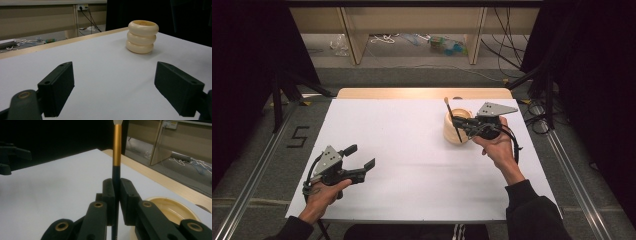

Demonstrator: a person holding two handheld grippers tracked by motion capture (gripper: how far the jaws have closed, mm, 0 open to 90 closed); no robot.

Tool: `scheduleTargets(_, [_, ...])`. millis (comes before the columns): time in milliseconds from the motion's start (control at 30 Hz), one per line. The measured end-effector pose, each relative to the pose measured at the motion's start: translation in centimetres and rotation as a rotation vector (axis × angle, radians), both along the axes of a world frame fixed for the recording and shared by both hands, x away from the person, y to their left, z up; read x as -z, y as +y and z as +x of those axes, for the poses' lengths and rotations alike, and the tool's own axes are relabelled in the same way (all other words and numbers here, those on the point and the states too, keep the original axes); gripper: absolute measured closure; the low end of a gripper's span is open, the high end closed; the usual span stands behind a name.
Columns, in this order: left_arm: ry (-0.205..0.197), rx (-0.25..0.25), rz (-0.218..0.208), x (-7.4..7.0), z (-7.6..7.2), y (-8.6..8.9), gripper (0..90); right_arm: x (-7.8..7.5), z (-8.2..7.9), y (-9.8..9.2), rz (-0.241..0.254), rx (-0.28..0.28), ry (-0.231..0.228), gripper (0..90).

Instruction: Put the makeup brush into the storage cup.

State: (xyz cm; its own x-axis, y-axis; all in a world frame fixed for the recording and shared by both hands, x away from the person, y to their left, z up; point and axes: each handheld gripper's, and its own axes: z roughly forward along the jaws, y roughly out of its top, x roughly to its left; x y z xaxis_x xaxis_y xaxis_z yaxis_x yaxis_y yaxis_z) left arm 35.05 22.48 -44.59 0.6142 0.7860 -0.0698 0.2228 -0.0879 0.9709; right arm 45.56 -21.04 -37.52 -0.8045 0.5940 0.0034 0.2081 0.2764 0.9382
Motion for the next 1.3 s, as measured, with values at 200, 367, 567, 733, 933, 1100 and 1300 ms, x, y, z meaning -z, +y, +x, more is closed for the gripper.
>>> scheduleTargets(200, [0.0,-0.001,0.006,0.1,0.1,0.0,16.0,-0.4,0.4,-0.4,0.014,0.019,-0.001,83.2])
scheduleTargets(367, [0.001,-0.002,0.007,0.1,0.1,0.0,16.0,-0.8,0.8,-0.7,0.039,0.038,-0.012,83.1])
scheduleTargets(567, [0.0,-0.003,0.008,0.1,0.1,0.1,16.0,-1.0,1.4,-1.0,0.053,0.063,-0.019,83.2])
scheduleTargets(733, [-0.001,-0.004,0.008,0.1,0.1,0.1,16.0,-1.4,1.9,-0.9,0.053,0.074,-0.025,83.2])
scheduleTargets(933, [-0.001,-0.003,0.008,0.1,0.1,0.1,16.1,-1.9,2.6,-1.2,0.05,0.106,-0.064,83.2])
scheduleTargets(1100, [0.0,-0.003,0.008,0.1,0.1,0.0,16.0,-1.8,3.3,-1.1,0.052,0.132,-0.07,83.1])
scheduleTargets(1300, [0.0,-0.004,0.006,0.1,0.1,0.1,16.1,-1.9,4.0,-1.0,0.052,0.141,-0.077,83.2])
